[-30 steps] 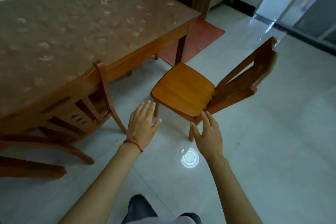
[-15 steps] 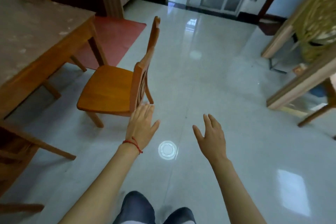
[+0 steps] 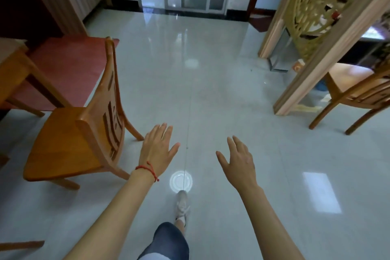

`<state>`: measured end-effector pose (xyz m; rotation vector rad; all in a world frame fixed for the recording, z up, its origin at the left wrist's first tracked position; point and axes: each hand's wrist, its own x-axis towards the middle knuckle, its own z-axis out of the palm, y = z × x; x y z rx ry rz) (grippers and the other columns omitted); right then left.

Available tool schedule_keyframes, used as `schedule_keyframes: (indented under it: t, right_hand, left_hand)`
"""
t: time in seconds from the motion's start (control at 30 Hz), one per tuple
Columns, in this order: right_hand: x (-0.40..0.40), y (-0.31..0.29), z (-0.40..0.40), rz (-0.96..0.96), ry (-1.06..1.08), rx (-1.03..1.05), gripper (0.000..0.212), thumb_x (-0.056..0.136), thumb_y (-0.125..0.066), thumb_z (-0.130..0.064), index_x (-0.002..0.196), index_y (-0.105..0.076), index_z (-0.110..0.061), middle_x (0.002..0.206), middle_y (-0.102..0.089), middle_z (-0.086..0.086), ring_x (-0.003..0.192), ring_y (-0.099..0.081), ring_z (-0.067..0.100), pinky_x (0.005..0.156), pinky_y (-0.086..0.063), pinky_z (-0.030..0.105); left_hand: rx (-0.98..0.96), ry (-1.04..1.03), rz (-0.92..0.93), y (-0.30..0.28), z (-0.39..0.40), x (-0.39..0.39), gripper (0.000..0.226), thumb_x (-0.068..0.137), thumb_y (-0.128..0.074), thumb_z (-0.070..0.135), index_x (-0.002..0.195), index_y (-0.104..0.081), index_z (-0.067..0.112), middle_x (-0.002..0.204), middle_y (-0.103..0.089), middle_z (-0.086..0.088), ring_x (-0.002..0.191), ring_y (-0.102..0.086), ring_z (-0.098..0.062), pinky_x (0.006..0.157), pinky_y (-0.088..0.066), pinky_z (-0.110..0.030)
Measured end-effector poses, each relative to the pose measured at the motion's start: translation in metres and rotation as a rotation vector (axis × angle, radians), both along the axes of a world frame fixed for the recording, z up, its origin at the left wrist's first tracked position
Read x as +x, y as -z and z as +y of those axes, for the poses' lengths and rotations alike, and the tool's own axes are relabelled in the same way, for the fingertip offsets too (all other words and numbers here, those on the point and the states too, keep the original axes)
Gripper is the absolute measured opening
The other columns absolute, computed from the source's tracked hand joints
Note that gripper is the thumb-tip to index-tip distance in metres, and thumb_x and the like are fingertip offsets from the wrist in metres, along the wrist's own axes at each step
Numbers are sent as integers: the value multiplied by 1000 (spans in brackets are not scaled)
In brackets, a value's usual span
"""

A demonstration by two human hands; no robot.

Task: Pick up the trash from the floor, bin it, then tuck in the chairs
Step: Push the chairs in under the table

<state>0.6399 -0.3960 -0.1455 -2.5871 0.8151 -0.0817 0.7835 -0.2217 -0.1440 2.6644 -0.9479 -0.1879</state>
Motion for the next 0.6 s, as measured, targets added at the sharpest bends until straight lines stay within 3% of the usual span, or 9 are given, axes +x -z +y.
schedule_keyframes:
  t: [0.1, 0.33, 0.6]
  right_hand:
    - [44, 5, -31, 32, -5, -3, 59, 93, -45, -41, 141, -31, -10, 151, -29, 12, 139, -25, 26, 111, -24, 38]
    - [145, 2, -90, 58, -3, 19, 60, 94, -39, -44, 143, -25, -13, 154, -22, 8, 142, -18, 22, 113, -17, 35]
    - [226, 0, -154, 55, -45, 33, 58, 94, -41, -42, 142, -28, -12, 153, -24, 9, 142, -19, 22, 112, -19, 35]
  left_hand:
    - [51, 18, -7, 7, -26, 45, 58, 81, -38, 43, 114, -58, -1, 116, -62, -24, 107, -59, -42, 86, -48, -54]
    - [20, -18, -16, 13, -80, 140, 53, 84, -55, 34, 124, -50, 0, 130, -52, -24, 122, -47, -42, 99, -38, -53]
    - [9, -70, 29, 17, -137, 209, 57, 91, -45, 38, 137, -34, 7, 147, -33, -15, 138, -24, -32, 112, -20, -44]
